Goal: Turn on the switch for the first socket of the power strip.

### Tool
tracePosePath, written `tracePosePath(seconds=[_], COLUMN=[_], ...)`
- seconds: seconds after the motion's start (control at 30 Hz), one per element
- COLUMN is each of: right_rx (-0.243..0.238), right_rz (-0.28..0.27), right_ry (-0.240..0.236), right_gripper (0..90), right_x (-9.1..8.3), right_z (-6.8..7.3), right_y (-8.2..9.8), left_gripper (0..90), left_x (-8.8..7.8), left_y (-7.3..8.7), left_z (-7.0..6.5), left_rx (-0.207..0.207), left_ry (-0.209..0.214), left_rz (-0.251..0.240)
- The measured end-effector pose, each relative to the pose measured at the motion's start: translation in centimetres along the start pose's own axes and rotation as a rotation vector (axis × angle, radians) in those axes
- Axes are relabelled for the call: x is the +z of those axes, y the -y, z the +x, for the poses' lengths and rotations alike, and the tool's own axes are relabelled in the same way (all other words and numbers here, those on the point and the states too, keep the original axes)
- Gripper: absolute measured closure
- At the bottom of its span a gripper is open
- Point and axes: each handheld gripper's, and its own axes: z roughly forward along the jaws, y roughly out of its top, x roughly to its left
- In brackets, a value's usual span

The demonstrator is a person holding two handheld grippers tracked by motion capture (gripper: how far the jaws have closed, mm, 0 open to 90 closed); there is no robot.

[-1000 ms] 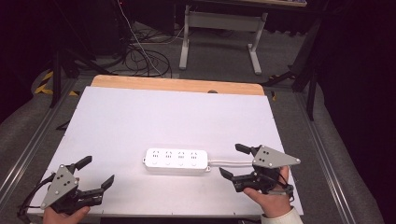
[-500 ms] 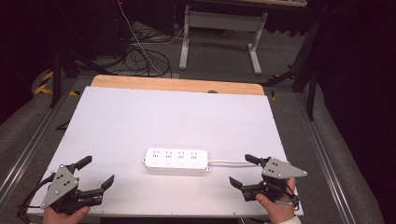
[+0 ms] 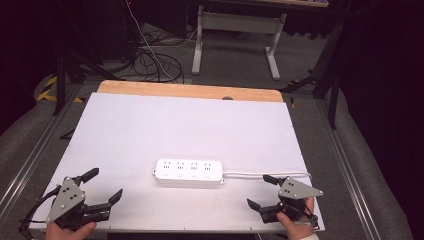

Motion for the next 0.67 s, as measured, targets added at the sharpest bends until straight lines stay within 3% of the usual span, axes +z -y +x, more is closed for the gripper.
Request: tracePosePath(seconds=[0.2, 0.47, 0.67], right_rx=[0.045, 0.072, 0.010], right_rz=[0.025, 0.084, 0.069], right_ry=[-0.004, 0.050, 0.061], right_gripper=[6.7, 7.0, 6.9], right_x=[0.3, 0.6, 0.6], right_z=[-0.1, -0.3, 0.0], right_y=[1.2, 1.9, 1.5], left_gripper=[10.9, 10.5, 10.6], left_x=[0.2, 0.5, 0.5], left_y=[0.1, 0.4, 0.5], left_z=[0.2, 0.9, 1.0], left_rx=[-0.001, -0.063, -0.047], left_ry=[-0.009, 0.002, -0.006], left_rz=[0.009, 0.012, 0.007])
